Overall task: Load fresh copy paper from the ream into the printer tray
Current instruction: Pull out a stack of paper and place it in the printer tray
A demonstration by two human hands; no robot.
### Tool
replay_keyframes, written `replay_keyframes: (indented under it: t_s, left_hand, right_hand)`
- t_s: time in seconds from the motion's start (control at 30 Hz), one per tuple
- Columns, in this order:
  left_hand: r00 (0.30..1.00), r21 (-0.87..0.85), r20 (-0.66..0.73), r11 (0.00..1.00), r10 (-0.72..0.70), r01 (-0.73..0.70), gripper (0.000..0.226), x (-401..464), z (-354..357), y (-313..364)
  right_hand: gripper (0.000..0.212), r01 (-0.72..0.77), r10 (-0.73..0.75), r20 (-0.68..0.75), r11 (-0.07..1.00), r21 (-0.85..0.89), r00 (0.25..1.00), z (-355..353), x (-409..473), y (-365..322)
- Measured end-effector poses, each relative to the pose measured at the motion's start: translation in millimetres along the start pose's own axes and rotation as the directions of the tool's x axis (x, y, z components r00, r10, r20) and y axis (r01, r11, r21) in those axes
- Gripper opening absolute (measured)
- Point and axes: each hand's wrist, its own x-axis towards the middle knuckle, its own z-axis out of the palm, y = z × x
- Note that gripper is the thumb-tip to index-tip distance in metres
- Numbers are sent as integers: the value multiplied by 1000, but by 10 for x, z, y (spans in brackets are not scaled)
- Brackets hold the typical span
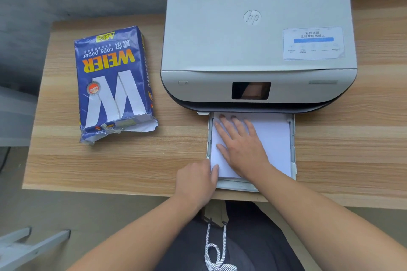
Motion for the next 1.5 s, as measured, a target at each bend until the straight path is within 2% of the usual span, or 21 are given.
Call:
replay_keyframes:
  t_s: [0.07, 0.2, 0.37, 0.6, 0.7, 0.8, 0.87, 0.93, 1.0, 1.1, 1.13, 1.2, 1.3, 1.37, 1.4, 1.47, 1.5]
  left_hand:
    - [999, -40, -40, 999, -6, 4, 42, 18, -26, -1]
    - [992, -256, -41, 961, -118, 104, 37, 94, -62, 8]
    - [988, -369, -13, 919, -154, 139, 27, 120, 0, 3]
    - [997, -479, -32, 876, -68, 44, 22, 38, 39, 46]
    - [998, -537, -42, 843, -54, 23, 20, 29, 70, 51]
    - [998, -631, -57, 776, -35, -9, 20, 4, 87, 40]
    - [999, -731, -14, 682, -51, 25, 20, -9, 60, 51]
    - [989, -864, 124, 480, -86, 150, 19, -13, -13, 86]
    - [966, -919, 248, 296, -76, 259, 19, -42, -106, 99]
    - [939, -921, 344, 186, -18, 341, 18, -179, -221, 53]
    - [927, -915, 375, 159, 2, 370, 18, -253, -263, 32]
    - [888, -888, 457, 82, 50, 452, 19, -409, -307, -26]
    - [818, -833, 545, 1, 185, 554, 33, -643, -359, -140]
    - [773, -800, 569, -29, 280, 599, 36, -785, -406, -231]
    - [753, -787, 577, -31, 317, 616, 31, -843, -440, -280]
    - [720, -773, 595, 11, 358, 634, 25, -937, -493, -373]
    - [706, -772, 599, 39, 378, 634, 28, -967, -508, -420]
  right_hand:
    - [65, -9, 10, 21, 1000, -18, 1000, 30, -49, -4]
    - [66, -32, 32, 6, 999, -38, 999, 2, -41, -30]
    - [63, -32, 32, -13, 998, -53, 999, -72, 92, -64]
    - [55, 32, -44, -107, 993, -112, 993, -40, 95, 30]
    - [54, 40, -52, -104, 993, -114, 993, -52, 94, 44]
    - [52, 11, -14, -75, 999, -44, 997, -57, 88, 37]
    - [53, -11, 13, -54, 999, 46, 998, -73, 71, 25]
    - [56, -27, 34, -41, 989, 148, 999, -121, 47, 35]
    - [58, -72, 85, -46, 968, 242, 995, -215, -32, 94]
    - [56, -237, 264, -32, 908, 345, 964, -401, -291, 274]
    - [55, -327, 358, -11, 866, 378, 934, -462, -414, 335]
    - [56, -521, 562, 54, 721, 457, 825, -575, -670, 425]
    - [61, -739, 734, 318, 355, 572, 599, -690, -940, 531]
    - [56, -796, 725, 540, 20, 605, 428, -756, -1031, 542]
    - [49, -794, 672, 646, -141, 591, 362, -778, -1068, 531]
    - [43, -758, 529, 784, -352, 550, 323, -752, -1168, 527]
    - [40, -738, 491, 808, -403, 542, 325, -734, -1224, 519]
